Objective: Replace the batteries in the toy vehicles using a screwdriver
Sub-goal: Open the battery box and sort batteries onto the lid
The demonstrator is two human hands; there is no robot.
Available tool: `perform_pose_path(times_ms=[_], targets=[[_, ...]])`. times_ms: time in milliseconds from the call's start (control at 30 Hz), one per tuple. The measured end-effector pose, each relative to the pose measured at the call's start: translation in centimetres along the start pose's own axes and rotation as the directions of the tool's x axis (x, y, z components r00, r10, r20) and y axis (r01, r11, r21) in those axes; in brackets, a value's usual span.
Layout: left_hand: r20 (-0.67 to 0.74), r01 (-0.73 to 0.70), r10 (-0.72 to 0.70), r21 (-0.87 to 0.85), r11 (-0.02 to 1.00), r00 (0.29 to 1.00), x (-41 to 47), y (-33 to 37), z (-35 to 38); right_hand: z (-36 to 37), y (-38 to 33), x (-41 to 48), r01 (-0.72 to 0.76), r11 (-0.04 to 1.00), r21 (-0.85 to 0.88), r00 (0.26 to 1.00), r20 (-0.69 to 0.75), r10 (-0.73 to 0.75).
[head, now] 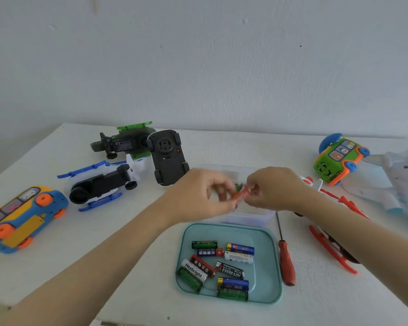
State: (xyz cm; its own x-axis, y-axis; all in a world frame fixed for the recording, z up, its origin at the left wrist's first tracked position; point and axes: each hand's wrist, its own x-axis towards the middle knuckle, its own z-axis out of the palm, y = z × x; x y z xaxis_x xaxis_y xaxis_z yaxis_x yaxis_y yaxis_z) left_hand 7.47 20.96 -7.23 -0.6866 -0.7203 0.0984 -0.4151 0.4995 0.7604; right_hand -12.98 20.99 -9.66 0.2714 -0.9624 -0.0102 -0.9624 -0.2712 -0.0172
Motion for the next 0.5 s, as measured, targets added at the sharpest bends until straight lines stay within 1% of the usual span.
perform_pose_path(times_ms=[33, 67, 133, 167, 200, 233, 267, 333, 367, 433, 500], targets=[[0.046, -0.021, 0.017, 0.092, 0.995, 0.999, -0.9, -0.3, 0.3, -0.3, 0.1, -0.3, -0.008, 0.996, 0.084, 1.000, -0.026, 0.011], [0.099, -0.043, 0.020, 0.233, 0.972, 0.995, -1.7, -0.8, 0.6, -0.6, 0.1, -0.7, -0.007, 0.988, 0.154, 0.998, -0.053, 0.016], [0.191, -0.086, -0.011, 0.492, 0.866, 0.982, -2.7, -2.2, 1.1, -1.2, -0.1, -1.6, 0.025, 0.970, 0.241, 0.994, -0.110, 0.002], [0.206, -0.096, -0.027, 0.565, 0.819, 0.978, -3.0, -2.9, 1.3, -1.6, -0.4, -2.2, 0.059, 0.961, 0.272, 0.991, -0.129, -0.025], [0.206, -0.104, -0.029, 0.602, 0.792, 0.978, -3.3, -3.4, 1.4, -2.1, -0.7, -2.9, 0.102, 0.949, 0.299, 0.990, -0.127, -0.067], [0.178, -0.128, 0.025, 0.597, 0.792, 0.984, -3.3, -3.8, 1.5, -2.5, -1.0, -3.6, 0.147, 0.936, 0.319, 0.988, -0.096, -0.123], [0.133, -0.148, 0.087, 0.574, 0.806, 0.987, -3.4, -4.1, 1.5, -2.8, -1.5, -4.4, 0.181, 0.930, 0.320, 0.983, -0.026, -0.182], [-0.016, -0.169, 0.204, 0.495, 0.852, 0.979, -3.1, -4.2, 1.2, -2.5, -2.5, -5.8, 0.236, 0.940, 0.247, 0.952, 0.138, -0.275], [-0.085, -0.164, 0.227, 0.464, 0.871, 0.970, -2.7, -4.0, 1.0, -2.0, -3.0, -6.4, 0.264, 0.944, 0.197, 0.934, 0.191, -0.301], [-0.162, -0.119, 0.214, 0.457, 0.882, 0.963, -1.3, -3.2, 0.5, -1.1, -3.9, -6.9, 0.285, 0.950, 0.125, 0.916, 0.255, -0.308], [-0.141, -0.053, 0.143, 0.508, 0.860, 0.980, 0.4, -2.9, -0.1, -1.2, -4.1, -6.4, 0.253, 0.954, 0.162, 0.913, 0.287, -0.290]])
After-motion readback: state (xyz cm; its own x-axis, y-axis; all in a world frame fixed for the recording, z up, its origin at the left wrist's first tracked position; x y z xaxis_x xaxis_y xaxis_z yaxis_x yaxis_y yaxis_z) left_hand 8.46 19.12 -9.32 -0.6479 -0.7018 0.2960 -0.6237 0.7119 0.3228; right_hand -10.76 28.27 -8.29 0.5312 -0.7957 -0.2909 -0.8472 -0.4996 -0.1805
